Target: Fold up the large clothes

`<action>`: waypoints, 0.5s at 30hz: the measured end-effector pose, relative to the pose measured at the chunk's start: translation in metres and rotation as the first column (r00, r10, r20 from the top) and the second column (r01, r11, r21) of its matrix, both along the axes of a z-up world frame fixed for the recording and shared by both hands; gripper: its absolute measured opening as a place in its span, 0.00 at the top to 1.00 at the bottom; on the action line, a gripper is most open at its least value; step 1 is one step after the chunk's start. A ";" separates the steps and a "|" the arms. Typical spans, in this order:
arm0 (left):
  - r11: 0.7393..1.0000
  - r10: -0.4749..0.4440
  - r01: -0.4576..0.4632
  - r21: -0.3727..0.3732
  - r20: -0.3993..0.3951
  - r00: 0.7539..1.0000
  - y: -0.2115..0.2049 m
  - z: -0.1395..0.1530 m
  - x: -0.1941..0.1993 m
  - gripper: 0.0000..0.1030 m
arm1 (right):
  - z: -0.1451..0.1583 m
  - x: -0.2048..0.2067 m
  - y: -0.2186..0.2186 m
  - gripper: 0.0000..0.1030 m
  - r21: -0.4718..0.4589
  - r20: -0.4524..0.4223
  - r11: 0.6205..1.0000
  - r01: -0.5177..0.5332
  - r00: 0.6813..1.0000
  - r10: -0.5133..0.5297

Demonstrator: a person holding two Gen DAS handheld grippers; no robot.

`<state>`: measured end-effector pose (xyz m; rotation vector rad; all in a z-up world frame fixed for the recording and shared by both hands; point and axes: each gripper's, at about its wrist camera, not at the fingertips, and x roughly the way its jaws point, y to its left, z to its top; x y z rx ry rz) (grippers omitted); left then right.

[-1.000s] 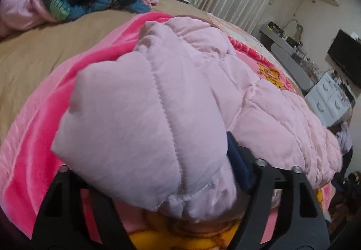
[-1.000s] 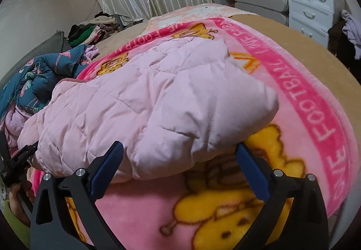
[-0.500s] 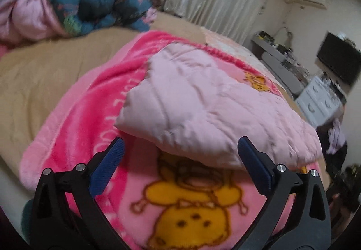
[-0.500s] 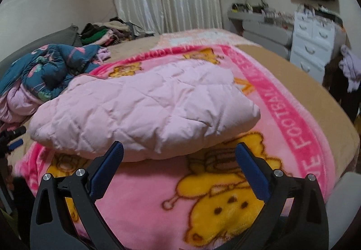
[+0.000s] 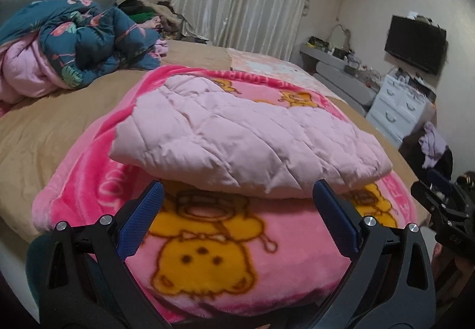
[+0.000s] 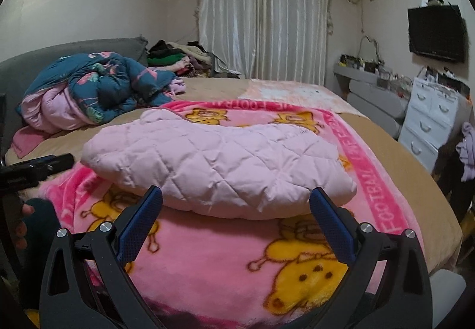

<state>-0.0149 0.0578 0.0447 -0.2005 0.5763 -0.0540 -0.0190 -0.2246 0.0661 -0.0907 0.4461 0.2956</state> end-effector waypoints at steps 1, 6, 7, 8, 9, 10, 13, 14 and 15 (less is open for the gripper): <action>1.000 -0.007 0.007 -0.001 -0.002 1.000 -0.004 -0.001 -0.003 0.09 | -0.001 -0.004 0.002 0.04 0.001 -0.002 1.000 -0.005 1.000 0.005; 1.000 -0.027 0.027 0.006 -0.007 1.000 -0.019 -0.008 -0.011 0.09 | -0.010 -0.021 0.013 0.04 -0.045 -0.026 0.999 -0.029 0.999 0.028; 1.000 -0.029 0.029 0.005 -0.009 1.000 -0.021 -0.009 -0.012 0.09 | -0.012 -0.023 0.014 0.04 -0.053 -0.029 0.998 -0.031 0.999 0.029; 0.999 -0.036 0.036 0.005 -0.012 0.999 -0.023 -0.011 -0.013 0.09 | -0.013 -0.026 0.014 0.04 -0.058 -0.035 0.998 -0.026 0.999 0.024; 0.999 -0.038 0.038 0.007 -0.013 0.999 -0.025 -0.013 -0.014 0.09 | -0.016 -0.027 0.014 0.04 -0.055 -0.041 0.998 -0.024 0.999 0.021; 0.999 -0.042 0.042 0.014 -0.015 0.999 -0.027 -0.014 -0.014 0.09 | -0.016 -0.028 0.013 0.04 -0.046 -0.046 0.999 -0.021 0.999 0.019; 0.998 -0.050 0.051 0.038 -0.035 0.998 -0.033 -0.018 -0.013 0.09 | -0.019 -0.027 0.009 0.04 -0.032 -0.051 0.999 0.002 0.999 -0.004; 0.998 -0.048 0.050 0.038 -0.038 0.998 -0.033 -0.019 -0.012 0.09 | -0.020 -0.026 0.007 0.04 -0.025 -0.057 1.000 0.008 0.998 -0.009; 0.998 -0.048 0.049 0.036 -0.038 0.998 -0.033 -0.020 -0.012 0.09 | -0.021 -0.025 0.006 0.04 -0.019 -0.063 1.000 0.009 0.998 -0.011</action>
